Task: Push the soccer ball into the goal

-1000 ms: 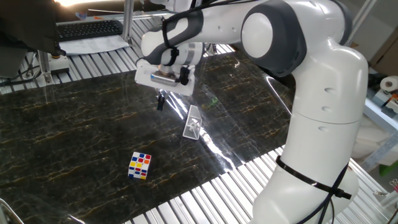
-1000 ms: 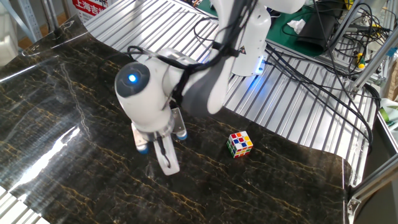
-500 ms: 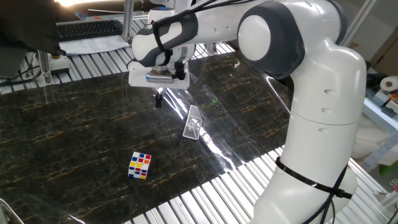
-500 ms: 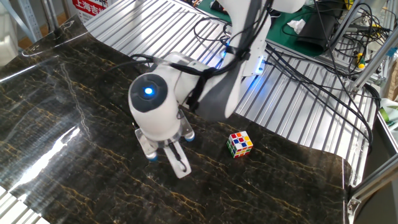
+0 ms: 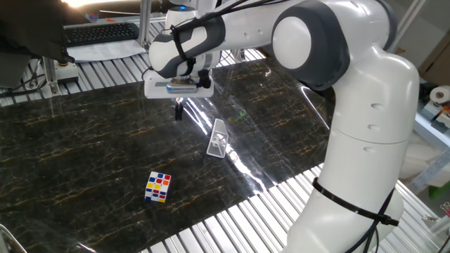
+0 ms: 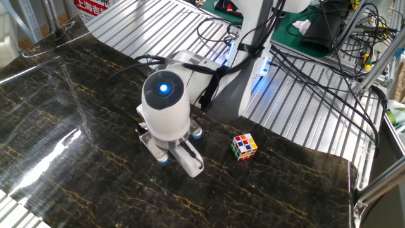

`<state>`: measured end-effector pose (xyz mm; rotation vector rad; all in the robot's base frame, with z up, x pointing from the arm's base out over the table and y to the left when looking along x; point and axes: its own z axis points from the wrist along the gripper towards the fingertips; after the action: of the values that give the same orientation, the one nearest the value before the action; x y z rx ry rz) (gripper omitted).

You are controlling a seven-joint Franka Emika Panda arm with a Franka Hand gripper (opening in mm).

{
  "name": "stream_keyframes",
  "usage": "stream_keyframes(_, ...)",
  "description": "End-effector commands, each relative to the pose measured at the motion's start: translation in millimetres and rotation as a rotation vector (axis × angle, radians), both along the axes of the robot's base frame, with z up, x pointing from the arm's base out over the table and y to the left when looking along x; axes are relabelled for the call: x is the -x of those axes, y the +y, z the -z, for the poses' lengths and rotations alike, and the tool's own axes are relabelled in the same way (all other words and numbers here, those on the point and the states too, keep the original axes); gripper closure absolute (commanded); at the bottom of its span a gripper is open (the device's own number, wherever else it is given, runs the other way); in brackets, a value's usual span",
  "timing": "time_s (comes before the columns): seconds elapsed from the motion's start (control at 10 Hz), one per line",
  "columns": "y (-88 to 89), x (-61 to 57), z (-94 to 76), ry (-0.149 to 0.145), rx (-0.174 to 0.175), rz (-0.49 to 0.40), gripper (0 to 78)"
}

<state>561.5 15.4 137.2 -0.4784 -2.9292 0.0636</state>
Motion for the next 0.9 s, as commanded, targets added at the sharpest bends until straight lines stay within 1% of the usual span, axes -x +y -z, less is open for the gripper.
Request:
stream_keyframes(0.1, 6.3, -6.8, -35.0, -0.089, -0.036, -0.240, 77.6)
stream_keyframes(0.2, 9.9, -8.2, -44.4, -0.090, -0.038, -0.249, 77.6)
stream_keyframes(0.3, 10.0, -8.2, -44.4, -0.090, -0.038, -0.249, 77.6)
stream_keyframes(0.4, 14.3, -8.3, -56.2, -0.105, -0.041, -0.268, 77.6)
stream_keyframes(0.5, 14.9, -6.0, -61.1, -0.135, -0.053, -0.286, 77.6)
stream_keyframes(0.6, 14.5, -5.3, -62.8, -0.144, -0.062, -0.288, 77.6)
stream_keyframes(0.7, 11.6, 0.1, -74.8, -0.148, -0.069, -0.311, 77.6)
stream_keyframes(0.8, 10.5, 4.0, -82.2, -0.147, -0.065, -0.322, 77.6)
stream_keyframes(0.9, 9.8, 8.3, -90.2, -0.152, -0.069, -0.339, 77.6)
